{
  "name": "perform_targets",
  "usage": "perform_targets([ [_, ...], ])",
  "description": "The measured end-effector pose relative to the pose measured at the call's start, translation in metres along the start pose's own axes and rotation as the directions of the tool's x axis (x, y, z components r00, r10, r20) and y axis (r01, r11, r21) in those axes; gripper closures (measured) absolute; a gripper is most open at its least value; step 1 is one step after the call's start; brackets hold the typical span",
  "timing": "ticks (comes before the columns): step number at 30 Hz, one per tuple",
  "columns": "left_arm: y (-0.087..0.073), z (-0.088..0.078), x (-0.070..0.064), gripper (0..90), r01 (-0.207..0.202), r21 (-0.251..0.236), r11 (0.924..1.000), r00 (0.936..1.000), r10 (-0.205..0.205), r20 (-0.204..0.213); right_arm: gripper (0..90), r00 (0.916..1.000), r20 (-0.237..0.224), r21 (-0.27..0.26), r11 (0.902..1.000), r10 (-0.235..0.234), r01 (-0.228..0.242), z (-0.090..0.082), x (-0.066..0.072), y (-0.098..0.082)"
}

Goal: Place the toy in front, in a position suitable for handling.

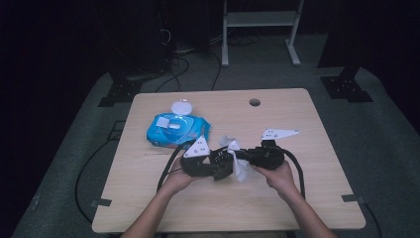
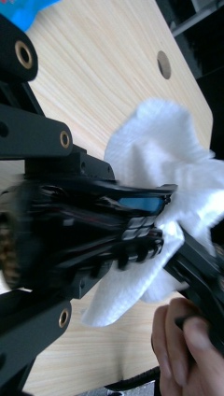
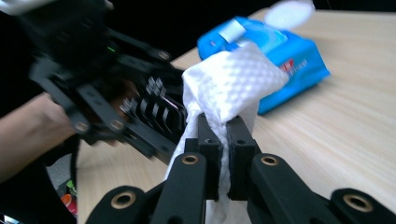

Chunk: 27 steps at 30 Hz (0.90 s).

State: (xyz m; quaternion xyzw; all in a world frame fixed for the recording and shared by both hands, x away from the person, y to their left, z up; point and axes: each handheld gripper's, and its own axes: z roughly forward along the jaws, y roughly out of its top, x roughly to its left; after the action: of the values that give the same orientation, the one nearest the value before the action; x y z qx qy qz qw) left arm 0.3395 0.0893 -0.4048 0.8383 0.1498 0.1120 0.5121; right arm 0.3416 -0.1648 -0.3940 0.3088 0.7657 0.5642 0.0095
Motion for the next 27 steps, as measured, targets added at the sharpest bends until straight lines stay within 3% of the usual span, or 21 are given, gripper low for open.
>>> perform_targets([
  [6, -0.006, 0.005, 0.000, 57.5, 0.020, 0.008, 0.9998, 0.9997, -0.020, 0.012, 86.3, 0.9985, 0.017, 0.009, 0.9986, -0.052, 0.052, 0.002, 0.012, 0.006],
  [8, -0.009, 0.003, 0.001, 57.5, 0.033, 0.007, 0.9994, 0.9993, -0.033, 0.019, 86.4, 0.9988, 0.002, 0.011, 0.9987, -0.049, 0.049, 0.007, 0.013, 0.005],
  [15, -0.020, -0.008, 0.002, 57.6, 0.034, 0.036, 0.9988, 0.9993, -0.034, 0.015, 86.4, 0.9967, -0.015, 0.028, 0.9964, -0.079, 0.080, 0.023, 0.022, 0.003],
  [22, -0.033, -0.022, 0.003, 57.4, 0.048, 0.057, 0.9972, 0.9985, -0.050, 0.024, 86.4, 0.9968, -0.009, 0.056, 0.9953, -0.079, 0.079, 0.035, 0.023, -0.004],
  [27, -0.051, -0.034, 0.003, 57.5, 0.056, 0.113, 0.9920, 0.9983, -0.058, 0.010, 86.3, 0.9910, 0.017, 0.134, 0.9824, -0.133, 0.129, 0.052, 0.029, -0.013],
])
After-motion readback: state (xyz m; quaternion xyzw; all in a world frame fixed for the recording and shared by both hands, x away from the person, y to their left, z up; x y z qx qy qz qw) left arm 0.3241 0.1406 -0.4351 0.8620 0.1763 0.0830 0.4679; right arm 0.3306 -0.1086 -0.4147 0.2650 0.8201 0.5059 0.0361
